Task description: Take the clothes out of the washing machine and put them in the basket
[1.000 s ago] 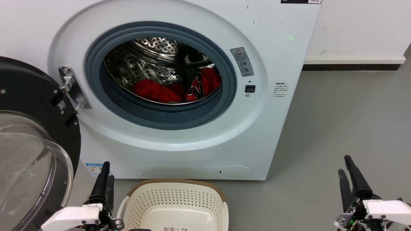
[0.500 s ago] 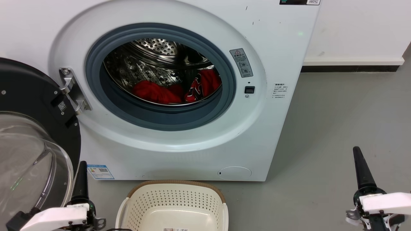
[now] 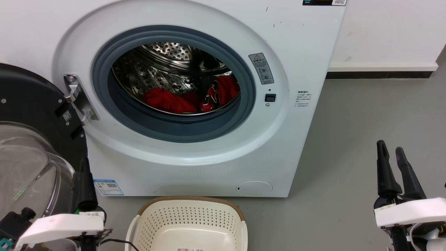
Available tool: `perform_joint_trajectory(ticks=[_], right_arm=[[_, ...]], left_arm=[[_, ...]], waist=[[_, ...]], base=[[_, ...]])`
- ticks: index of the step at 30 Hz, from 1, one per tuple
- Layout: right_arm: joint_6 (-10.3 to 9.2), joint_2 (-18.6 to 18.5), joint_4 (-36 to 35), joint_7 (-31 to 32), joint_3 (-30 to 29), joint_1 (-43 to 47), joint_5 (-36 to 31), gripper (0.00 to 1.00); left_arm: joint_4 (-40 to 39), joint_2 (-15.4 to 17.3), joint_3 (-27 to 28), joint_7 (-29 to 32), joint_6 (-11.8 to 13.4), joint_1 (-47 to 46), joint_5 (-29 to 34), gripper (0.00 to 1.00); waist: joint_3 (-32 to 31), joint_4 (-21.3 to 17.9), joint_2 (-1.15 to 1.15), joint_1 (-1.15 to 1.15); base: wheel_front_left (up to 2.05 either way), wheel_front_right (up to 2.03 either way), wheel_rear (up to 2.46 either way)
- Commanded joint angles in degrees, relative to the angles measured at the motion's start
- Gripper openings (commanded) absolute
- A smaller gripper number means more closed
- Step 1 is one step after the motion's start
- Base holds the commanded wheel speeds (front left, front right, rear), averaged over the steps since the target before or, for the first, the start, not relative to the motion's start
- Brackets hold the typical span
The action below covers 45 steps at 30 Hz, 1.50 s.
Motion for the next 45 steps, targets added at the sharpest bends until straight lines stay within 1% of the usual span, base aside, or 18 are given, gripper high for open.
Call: perform_joint_trajectory(ticks=[1,4,5,12,16,22,29,34,41,45], right_arm=[[0.01,-0.3,-1.5,-0.5,0.2,0.1,-2.4,1.0],[0.01,-0.3,-2.6,-1.1,0.3,0.3,-5.6,1.0],[0.01,-0.3,-3.6,-1.6,1.1,0.8,-8.8,1.0],[0.01,-0.3,-5.2,-2.9,2.0,1.6,-15.4,1.0],[0.01,-0.3,-5.8,-3.5,2.4,2.0,-19.0,1.0],[0.0,-0.3,-6.7,-4.5,3.2,2.8,-23.8,1.0],[0.0,-0.4,-6.5,-5.5,3.6,4.0,-28.9,1.0],[0.0,-0.4,-6.5,-6.2,3.8,4.5,-32.2,1.0],[0.0,-0.4,-6.4,-7.2,4.1,5.2,-36.8,1.0],[0.0,-0.4,-6.5,-7.7,4.4,5.4,-39.3,1.0]], left_arm=[[-1.6,0.1,-0.6,-0.6,0.1,0.2,1.8,1.0],[-2.7,0.1,-1.6,-1.2,-0.2,0.9,4.4,1.0],[-3.7,0.1,-2.6,-1.7,-0.7,1.5,7.4,1.0],[-5.6,0.2,-5.6,-2.9,-1.0,2.6,15.3,1.0],[-6.5,0.2,-7.2,-3.6,0.0,3.1,20.1,1.0],[-7.7,0.2,-9.1,-4.6,1.6,3.4,25.4,1.0],[-7.8,0.2,-11.7,-5.6,2.5,4.0,32.8,1.0],[-7.3,0.2,-13.2,-6.3,3.4,4.5,36.4,1.0],[-6.5,0.4,-14.8,-7.2,3.4,5.2,40.8,1.0],[-6.0,1.1,-15.8,-7.7,4.1,5.5,43.7,1.0]], waist=[[0.0,0.0,0.0,0.0],[-0.1,-0.1,0.0,0.0],[-0.1,-0.1,0.0,0.0],[-0.3,-0.2,0.0,0.0],[-0.4,-0.3,0.0,0.0],[-0.6,-0.4,0.0,0.0],[-0.8,-0.6,0.0,0.0],[-0.9,-0.8,0.0,0.0],[-1.2,-1.0,0.0,0.0],[-1.4,-1.0,0.0,0.0]], base=[[0.0,0.0,0.0],[0.0,0.0,0.0],[0.0,0.0,0.0],[0.0,0.0,0.0],[0.0,0.0,0.0],[0.0,0.0,0.0],[0.0,0.0,0.0],[0.0,0.0,0.0],[0.0,0.0,0.0],[0.0,0.0,0.0]])
